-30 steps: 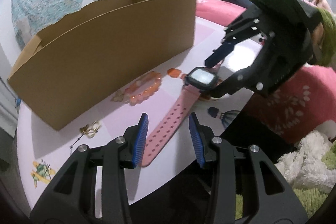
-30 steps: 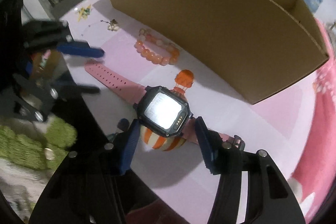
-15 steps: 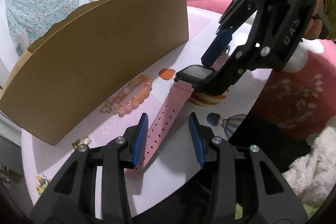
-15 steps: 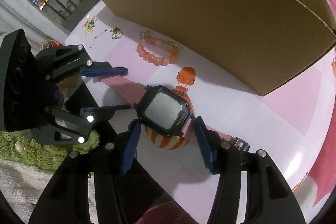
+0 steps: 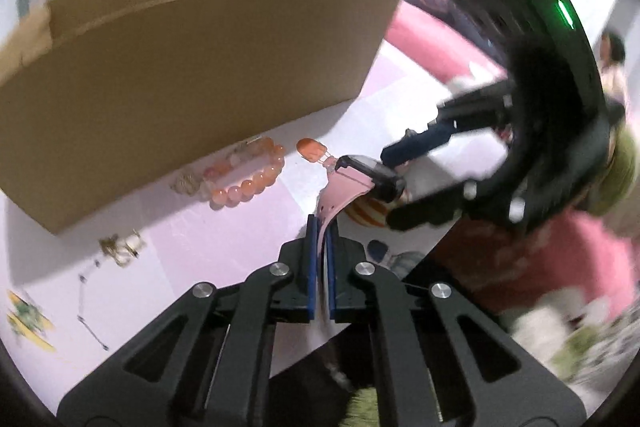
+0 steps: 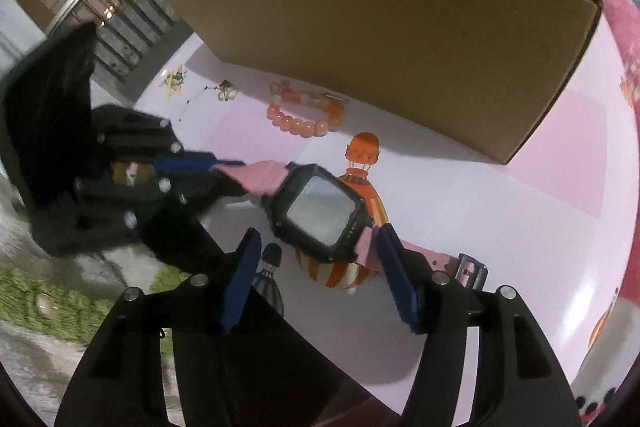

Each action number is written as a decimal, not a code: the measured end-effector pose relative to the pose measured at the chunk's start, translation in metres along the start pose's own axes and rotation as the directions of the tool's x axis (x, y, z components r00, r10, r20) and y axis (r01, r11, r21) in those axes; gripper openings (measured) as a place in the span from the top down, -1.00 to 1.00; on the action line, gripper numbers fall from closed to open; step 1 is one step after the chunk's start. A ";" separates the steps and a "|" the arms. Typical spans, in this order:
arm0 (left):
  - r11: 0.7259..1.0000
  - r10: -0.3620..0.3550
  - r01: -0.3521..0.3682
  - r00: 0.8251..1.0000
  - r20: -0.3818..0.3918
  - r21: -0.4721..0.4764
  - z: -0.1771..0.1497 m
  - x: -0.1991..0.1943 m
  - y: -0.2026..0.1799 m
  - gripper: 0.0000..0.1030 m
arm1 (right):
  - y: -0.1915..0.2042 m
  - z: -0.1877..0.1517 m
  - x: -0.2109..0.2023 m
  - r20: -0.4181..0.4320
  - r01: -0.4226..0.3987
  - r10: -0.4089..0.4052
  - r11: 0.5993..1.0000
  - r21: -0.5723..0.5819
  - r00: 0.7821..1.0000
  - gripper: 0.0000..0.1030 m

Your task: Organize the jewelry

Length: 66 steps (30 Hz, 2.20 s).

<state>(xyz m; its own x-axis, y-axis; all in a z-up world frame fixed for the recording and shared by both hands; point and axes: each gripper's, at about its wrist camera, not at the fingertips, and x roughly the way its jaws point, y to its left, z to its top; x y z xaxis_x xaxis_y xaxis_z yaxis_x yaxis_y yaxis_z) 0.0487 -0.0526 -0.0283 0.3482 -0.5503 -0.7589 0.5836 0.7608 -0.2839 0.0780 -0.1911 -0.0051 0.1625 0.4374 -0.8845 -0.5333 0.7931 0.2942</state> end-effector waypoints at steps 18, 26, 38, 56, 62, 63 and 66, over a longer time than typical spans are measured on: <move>0.985 -0.080 0.078 0.997 -0.011 -0.155 0.008 -0.006 0.022 0.93 | 0.032 -0.009 0.002 0.076 0.355 -0.349 0.930 -0.095 0.934 0.53; 0.983 -0.057 0.051 0.998 -0.027 -0.177 0.009 -0.012 0.034 0.94 | 0.037 -0.015 -0.014 0.090 0.304 -0.300 0.952 -0.036 0.950 0.88; 0.994 0.052 -0.056 0.998 -0.041 -0.093 0.011 -0.013 0.030 0.94 | 0.032 -0.017 -0.014 0.111 0.249 -0.248 0.969 0.009 0.962 0.82; 0.990 0.140 -0.141 0.989 -0.039 -0.014 0.010 -0.015 0.018 0.94 | 0.047 -0.014 0.010 0.057 0.302 -0.301 0.953 -0.012 0.952 0.86; 0.989 0.145 -0.146 0.989 -0.038 -0.009 0.011 -0.014 0.016 0.94 | 0.040 -0.018 0.006 0.052 0.291 -0.292 0.956 0.015 0.955 0.86; 0.989 0.145 -0.146 0.989 -0.038 -0.009 0.011 -0.014 0.016 0.94 | 0.038 -0.018 0.006 0.052 0.287 -0.288 0.958 0.024 0.956 0.86; 0.989 0.144 -0.144 0.989 -0.038 -0.009 0.011 -0.014 0.016 0.94 | 0.032 -0.018 0.005 0.052 0.280 -0.282 0.959 0.044 0.958 0.86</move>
<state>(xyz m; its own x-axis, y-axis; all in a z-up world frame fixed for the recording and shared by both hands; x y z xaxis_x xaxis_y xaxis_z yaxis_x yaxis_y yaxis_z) 0.0615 -0.0368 -0.0157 0.4002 -0.4214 -0.8138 0.5203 0.8355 -0.1767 0.0469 -0.1707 -0.0065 0.3496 0.2173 -0.9114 -0.4290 0.9019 0.0504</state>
